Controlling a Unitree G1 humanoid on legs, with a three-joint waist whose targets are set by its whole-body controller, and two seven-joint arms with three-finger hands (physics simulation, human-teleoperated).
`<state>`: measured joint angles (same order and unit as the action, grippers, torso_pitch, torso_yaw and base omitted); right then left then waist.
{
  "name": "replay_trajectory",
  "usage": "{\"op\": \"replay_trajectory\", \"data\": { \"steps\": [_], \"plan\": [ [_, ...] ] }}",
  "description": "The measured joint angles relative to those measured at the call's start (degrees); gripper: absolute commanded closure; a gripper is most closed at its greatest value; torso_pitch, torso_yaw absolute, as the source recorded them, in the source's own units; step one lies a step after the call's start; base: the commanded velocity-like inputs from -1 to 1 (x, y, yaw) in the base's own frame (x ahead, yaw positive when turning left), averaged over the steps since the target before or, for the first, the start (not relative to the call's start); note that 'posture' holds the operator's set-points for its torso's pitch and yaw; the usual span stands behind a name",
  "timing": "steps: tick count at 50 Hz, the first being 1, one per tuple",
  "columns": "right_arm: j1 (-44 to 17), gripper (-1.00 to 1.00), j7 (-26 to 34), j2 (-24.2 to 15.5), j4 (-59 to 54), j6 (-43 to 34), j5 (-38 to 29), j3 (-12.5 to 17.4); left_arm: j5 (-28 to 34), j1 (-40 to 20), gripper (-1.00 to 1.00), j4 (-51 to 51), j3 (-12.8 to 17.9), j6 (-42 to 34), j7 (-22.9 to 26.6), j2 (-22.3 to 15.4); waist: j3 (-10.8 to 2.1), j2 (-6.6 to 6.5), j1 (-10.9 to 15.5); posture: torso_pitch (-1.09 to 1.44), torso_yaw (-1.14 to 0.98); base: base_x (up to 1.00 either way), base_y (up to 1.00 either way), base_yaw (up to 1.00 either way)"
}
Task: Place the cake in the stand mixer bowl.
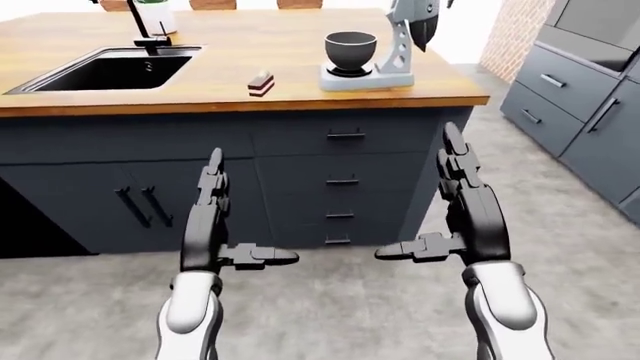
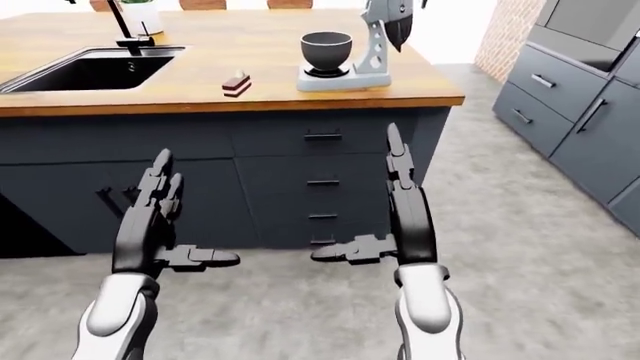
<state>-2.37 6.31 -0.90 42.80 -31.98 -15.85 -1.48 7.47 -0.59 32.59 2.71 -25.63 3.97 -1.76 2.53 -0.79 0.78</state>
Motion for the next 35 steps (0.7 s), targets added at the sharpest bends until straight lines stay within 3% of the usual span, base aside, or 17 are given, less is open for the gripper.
{"op": "replay_trajectory", "data": {
  "steps": [4,6,8,10,13,17,18,21,23,27,30,32,35],
  "plan": [
    [-0.2,-1.00,-0.1,0.0,0.7,0.7,0.0,-0.1,-0.1,-0.3,-1.00,0.6,-0.1,0.7,0.0,0.0,-0.65,3.94,0.2,0.00,0.00,0.19,0.00,0.00],
    [0.1,-1.00,-0.2,-0.4,0.1,0.8,0.0,0.8,-0.2,-0.2,-1.00,0.0,-0.9,0.8,0.2,0.5,-0.47,3.20,-0.8,0.00,0.00,0.20,0.00,0.00],
    [0.6,-1.00,-0.4,-0.4,-0.4,0.3,-0.2,1.4,-0.4,0.1,-1.00,-0.8,-1.5,0.4,0.5,0.5,-0.31,3.41,-1.1,0.00,0.00,0.20,0.00,0.00],
    [0.5,-1.00,-0.5,-0.4,-0.4,0.0,-0.2,1.4,-0.5,0.1,-1.00,-0.7,-1.3,0.0,0.7,0.4,-0.26,2.63,-1.1,0.00,0.00,0.19,0.00,0.00],
    [0.5,-1.00,-0.4,-0.3,0.5,0.1,-0.1,1.1,-0.4,-0.1,-1.00,0.1,-0.8,0.3,0.5,0.3,0.29,0.44,-1.1,0.00,0.00,0.20,0.00,0.00],
    [0.7,-1.00,-0.4,-0.3,1.6,0.4,0.1,1.2,-0.4,-0.2,-1.00,0.8,-0.7,0.9,0.4,0.3,-0.30,-3.66,-1.3,0.00,0.00,0.20,0.00,0.00],
    [0.9,-1.00,-0.3,0.1,1.6,0.4,0.1,0.8,-0.4,-0.1,-1.00,0.5,-0.3,1.1,0.3,0.0,0.06,-2.83,-0.8,0.00,0.00,0.19,0.00,0.00],
    [1.7,-1.00,0.1,0.1,1.3,-0.5,0.5,0.3,-0.2,0.6,-1.00,-0.5,0.4,0.2,0.1,0.0,0.01,-2.86,-0.2,0.00,0.00,0.20,0.00,0.00],
    [1.8,-1.00,0.1,0.0,1.9,-0.8,0.5,0.7,-0.2,0.5,-1.00,-0.2,0.3,-0.1,0.0,0.0,-0.36,-2.00,-0.1,0.00,0.00,0.20,0.00,0.00],
    [1.2,-1.00,-0.1,-0.1,2.6,0.1,0.6,1.4,-0.3,0.0,-1.00,0.7,0.0,0.3,0.1,0.0,-0.38,0.96,0.2,0.00,0.00,0.19,0.00,0.00],
    [1.1,-1.00,-0.1,-0.3,2.6,0.4,0.7,1.5,-0.4,-0.3,-1.00,0.9,0.0,0.6,0.1,0.1,-0.95,3.96,0.3,0.00,0.00,0.20,0.00,0.00],
    [1.5,-1.00,-0.3,-0.5,2.2,0.0,0.5,2.1,-0.6,-0.1,-1.00,0.1,-0.9,0.4,0.3,0.5,-0.45,2.78,-0.5,0.00,0.00,0.20,0.00,0.00],
    [1.9,-1.00,-0.5,-0.4,1.9,-0.9,0.4,2.5,-0.8,0.3,-1.00,-0.3,-1.2,-0.1,0.7,0.5,-0.28,2.79,-1.1,0.00,0.00,0.19,0.00,0.00]
  ]
}}
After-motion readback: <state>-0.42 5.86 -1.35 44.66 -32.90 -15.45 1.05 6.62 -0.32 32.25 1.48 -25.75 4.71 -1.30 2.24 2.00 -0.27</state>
